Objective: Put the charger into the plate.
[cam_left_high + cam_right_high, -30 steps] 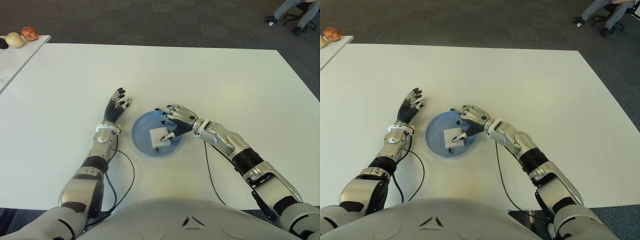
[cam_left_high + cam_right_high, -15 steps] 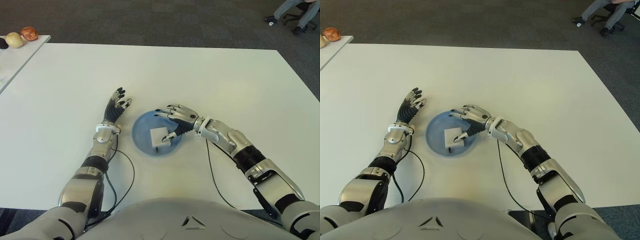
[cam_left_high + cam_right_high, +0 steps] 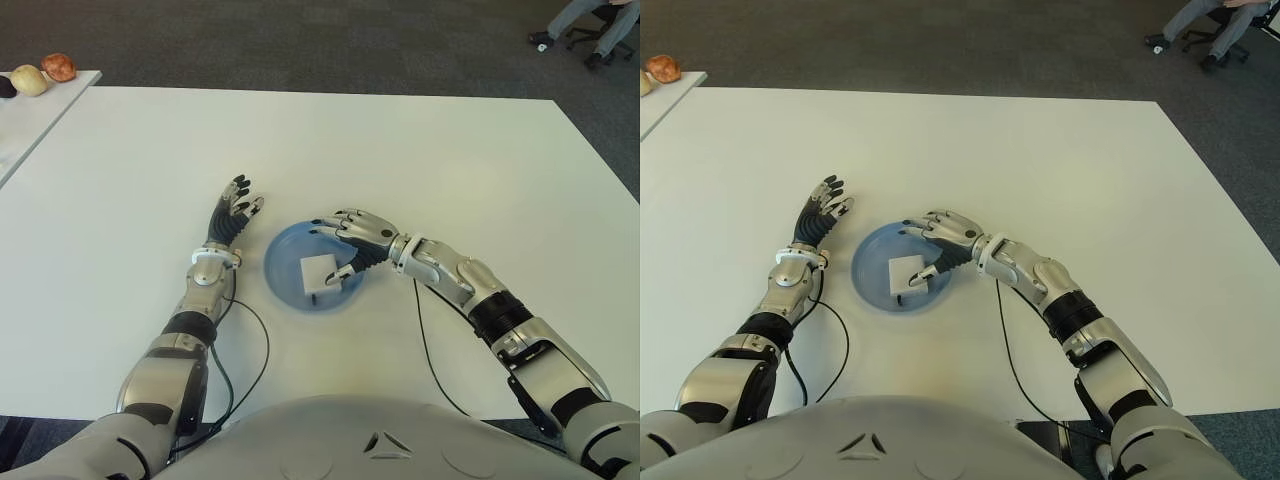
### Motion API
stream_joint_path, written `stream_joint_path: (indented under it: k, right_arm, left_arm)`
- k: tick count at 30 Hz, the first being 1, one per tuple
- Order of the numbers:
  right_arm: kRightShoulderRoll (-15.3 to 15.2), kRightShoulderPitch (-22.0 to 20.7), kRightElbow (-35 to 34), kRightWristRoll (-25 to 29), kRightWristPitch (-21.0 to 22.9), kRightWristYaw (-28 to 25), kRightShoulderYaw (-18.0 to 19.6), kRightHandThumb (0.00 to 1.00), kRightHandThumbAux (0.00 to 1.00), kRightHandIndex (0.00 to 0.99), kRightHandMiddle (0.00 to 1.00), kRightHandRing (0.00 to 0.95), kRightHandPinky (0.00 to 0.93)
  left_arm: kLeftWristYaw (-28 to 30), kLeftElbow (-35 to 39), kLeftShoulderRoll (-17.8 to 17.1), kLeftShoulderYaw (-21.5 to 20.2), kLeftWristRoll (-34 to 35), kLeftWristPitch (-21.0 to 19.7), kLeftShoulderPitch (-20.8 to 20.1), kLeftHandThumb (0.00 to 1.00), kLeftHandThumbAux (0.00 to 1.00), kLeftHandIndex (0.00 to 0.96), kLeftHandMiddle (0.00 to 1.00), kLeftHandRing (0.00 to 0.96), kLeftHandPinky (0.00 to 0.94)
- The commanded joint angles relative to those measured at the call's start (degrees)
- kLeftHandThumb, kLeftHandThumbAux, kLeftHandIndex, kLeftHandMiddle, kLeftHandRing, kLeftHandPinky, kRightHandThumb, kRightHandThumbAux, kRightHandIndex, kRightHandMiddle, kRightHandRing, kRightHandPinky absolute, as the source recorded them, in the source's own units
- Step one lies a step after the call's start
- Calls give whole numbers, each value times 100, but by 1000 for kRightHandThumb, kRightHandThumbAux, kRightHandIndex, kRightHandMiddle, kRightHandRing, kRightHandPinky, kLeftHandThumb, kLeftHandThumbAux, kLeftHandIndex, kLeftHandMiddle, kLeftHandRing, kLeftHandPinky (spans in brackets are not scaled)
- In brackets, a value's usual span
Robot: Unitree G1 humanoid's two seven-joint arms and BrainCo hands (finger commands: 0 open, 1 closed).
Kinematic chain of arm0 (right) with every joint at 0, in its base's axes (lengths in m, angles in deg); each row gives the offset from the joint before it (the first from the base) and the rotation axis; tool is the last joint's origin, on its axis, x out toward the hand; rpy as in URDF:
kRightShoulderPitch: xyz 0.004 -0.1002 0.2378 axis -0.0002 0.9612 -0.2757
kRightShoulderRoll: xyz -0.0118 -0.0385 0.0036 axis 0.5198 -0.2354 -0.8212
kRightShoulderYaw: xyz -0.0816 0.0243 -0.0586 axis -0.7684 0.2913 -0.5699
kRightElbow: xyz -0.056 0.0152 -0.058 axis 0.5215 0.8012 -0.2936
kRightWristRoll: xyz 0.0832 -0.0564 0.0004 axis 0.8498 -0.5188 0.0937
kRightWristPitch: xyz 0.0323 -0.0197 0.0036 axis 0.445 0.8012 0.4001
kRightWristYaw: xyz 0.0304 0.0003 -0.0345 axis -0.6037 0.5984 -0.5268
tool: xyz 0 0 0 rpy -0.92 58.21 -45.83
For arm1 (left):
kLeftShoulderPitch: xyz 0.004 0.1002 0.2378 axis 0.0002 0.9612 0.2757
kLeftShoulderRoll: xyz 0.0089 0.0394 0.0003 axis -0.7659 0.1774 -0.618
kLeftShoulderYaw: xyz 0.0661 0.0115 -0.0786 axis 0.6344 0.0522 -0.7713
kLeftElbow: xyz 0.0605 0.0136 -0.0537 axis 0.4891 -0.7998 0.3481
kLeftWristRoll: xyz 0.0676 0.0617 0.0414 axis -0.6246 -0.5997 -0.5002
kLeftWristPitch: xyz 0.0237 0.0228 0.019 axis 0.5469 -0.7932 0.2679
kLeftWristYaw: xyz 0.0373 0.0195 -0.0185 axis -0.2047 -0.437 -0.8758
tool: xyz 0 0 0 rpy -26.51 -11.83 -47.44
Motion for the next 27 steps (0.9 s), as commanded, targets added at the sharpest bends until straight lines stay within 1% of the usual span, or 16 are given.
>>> stream_joint_path:
  k: [1,5,8,10,14,16,20,22,25,27]
  right_arm:
    - [32,39,-5,9,161,89,62,239,140,0,0,0,0]
    - [103,59,51,21,252,229,101,243,164,0,0,0,0]
    - [179,85,135,111,296,407,174,232,209,0,0,0,0]
    - [230,99,215,182,313,643,275,224,246,0,0,0,0]
    - [300,-163,651,479,272,1057,612,226,307,0,0,0,0]
    - [395,-259,895,748,242,1230,825,231,336,0,0,0,0]
    - [741,-150,1089,1411,263,1457,1233,227,382,0,0,0,3]
    - [845,-193,1219,1722,249,1466,1419,218,407,0,0,0,15]
    - [875,-252,1357,1840,202,1481,1472,210,424,0,0,0,26]
    - [1046,-352,1624,2263,160,1411,1692,203,441,0,0,0,36]
  left_arm:
    - [123,-400,109,54,-64,-634,364,0,588,94,133,122,115]
    - [121,-415,113,52,-64,-640,355,0,593,93,135,124,122]
    - [120,-431,117,46,-59,-641,345,0,597,94,141,131,132]
    - [114,-439,120,39,-54,-631,342,0,598,96,145,136,136]
    - [96,-446,124,39,-63,-641,317,0,595,94,149,139,137]
    - [88,-469,131,40,-69,-644,298,0,593,93,151,141,139]
    - [54,-516,151,37,-79,-603,283,0,586,92,152,143,139]
    - [53,-522,156,34,-78,-577,276,0,582,92,152,143,139]
    - [47,-564,164,31,-84,-570,247,0,580,92,151,143,138]
    - [43,-575,175,34,-90,-502,237,0,577,92,152,143,140]
